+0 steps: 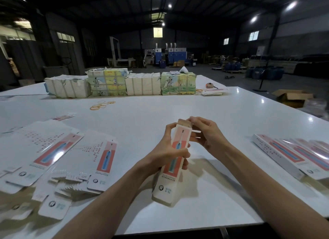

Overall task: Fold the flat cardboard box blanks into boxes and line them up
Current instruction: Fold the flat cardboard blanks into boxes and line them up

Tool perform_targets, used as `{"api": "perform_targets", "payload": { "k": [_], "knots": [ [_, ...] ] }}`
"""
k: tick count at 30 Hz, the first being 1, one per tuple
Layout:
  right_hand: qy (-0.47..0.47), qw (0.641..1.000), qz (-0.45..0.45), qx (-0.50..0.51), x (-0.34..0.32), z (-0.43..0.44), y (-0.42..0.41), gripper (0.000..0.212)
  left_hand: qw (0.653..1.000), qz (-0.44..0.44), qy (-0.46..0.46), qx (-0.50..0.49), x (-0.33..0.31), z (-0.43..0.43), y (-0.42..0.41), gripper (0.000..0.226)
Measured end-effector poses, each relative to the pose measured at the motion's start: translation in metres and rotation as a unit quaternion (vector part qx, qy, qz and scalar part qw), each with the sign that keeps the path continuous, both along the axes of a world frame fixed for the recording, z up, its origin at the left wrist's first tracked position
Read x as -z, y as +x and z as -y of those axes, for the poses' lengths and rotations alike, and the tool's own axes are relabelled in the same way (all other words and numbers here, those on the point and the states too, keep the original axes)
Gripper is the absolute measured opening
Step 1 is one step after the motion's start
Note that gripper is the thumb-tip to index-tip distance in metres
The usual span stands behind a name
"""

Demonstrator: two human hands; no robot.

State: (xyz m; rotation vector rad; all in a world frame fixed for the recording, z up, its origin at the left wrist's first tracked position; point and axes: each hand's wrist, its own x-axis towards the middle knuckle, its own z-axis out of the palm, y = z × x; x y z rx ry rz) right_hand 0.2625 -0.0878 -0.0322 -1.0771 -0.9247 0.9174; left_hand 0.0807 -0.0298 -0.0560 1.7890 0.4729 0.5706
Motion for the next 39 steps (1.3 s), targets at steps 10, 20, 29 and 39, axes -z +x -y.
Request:
{"api": "perform_targets", "payload": {
  "k": [10,20,29,39],
  "knots": [
    [-0.008,1.0,0.017,0.012,-0.001,0.001,0.003,0.009,1.0,-0.005,0.01,-0.006,0.001,-0.001,0.0,0.092],
    [-0.022,0.999,0.027,-0.003,-0.002,-0.001,0.004,0.011,1.0,0.003,-0.013,0.015,-0.003,-0.003,-0.003,0.096],
    [0.006,0.994,0.102,-0.027,-0.003,0.003,0.011,0.013,0.999,0.016,-0.021,0.03,0.001,-0.005,-0.004,0.092],
    [0.053,0.99,0.129,-0.008,0.009,0.001,-0.01,0.021,0.99,0.078,-0.114,0.003,0.005,-0.01,-0.005,0.089]
  ]
}}
